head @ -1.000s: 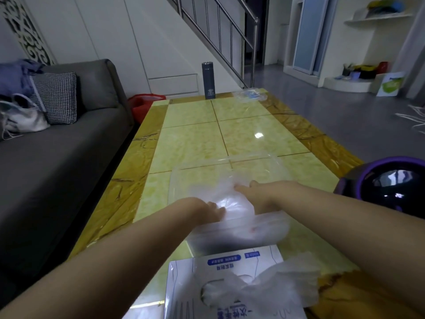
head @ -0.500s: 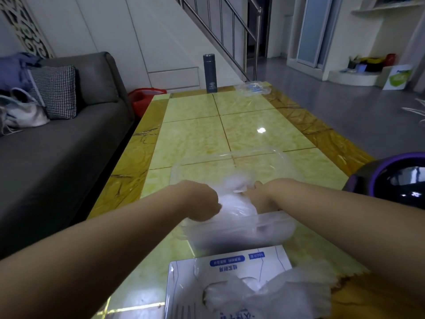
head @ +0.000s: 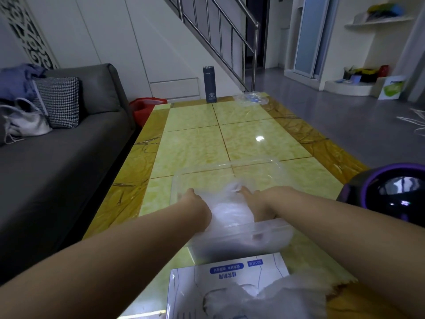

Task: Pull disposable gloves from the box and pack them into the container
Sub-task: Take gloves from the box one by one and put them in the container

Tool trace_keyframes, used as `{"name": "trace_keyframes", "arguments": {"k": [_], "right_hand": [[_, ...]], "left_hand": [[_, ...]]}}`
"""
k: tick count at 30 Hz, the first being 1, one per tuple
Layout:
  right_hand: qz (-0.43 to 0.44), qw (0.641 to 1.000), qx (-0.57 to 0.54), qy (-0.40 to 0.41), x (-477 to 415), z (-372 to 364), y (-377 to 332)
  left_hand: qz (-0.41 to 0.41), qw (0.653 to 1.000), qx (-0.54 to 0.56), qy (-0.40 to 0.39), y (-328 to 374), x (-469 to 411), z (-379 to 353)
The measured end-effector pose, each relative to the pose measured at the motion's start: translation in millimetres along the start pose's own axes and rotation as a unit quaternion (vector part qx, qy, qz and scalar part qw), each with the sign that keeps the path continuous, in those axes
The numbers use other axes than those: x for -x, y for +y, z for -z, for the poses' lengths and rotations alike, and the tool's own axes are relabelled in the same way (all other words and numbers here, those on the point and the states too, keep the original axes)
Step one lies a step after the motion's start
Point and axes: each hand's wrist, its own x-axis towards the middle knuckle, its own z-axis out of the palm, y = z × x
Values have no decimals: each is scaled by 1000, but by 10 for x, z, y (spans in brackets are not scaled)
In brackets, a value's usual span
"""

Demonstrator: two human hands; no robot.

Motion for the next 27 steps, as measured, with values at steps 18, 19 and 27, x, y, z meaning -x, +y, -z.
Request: {"name": "trace_keyframes", "arguments": {"k": [18, 19, 27], "right_hand": [[155, 965, 6, 214, 1330, 241, -108], [169, 959, -12, 228, 1415, 226, -119], [191, 978, -16, 77, 1980, -214, -94]], "left_hand": [[71, 774, 579, 247, -513, 1271, -194], [88, 750, 595, 276, -492, 1328, -235], [-64, 749, 594, 285, 266, 1903, -144]]}}
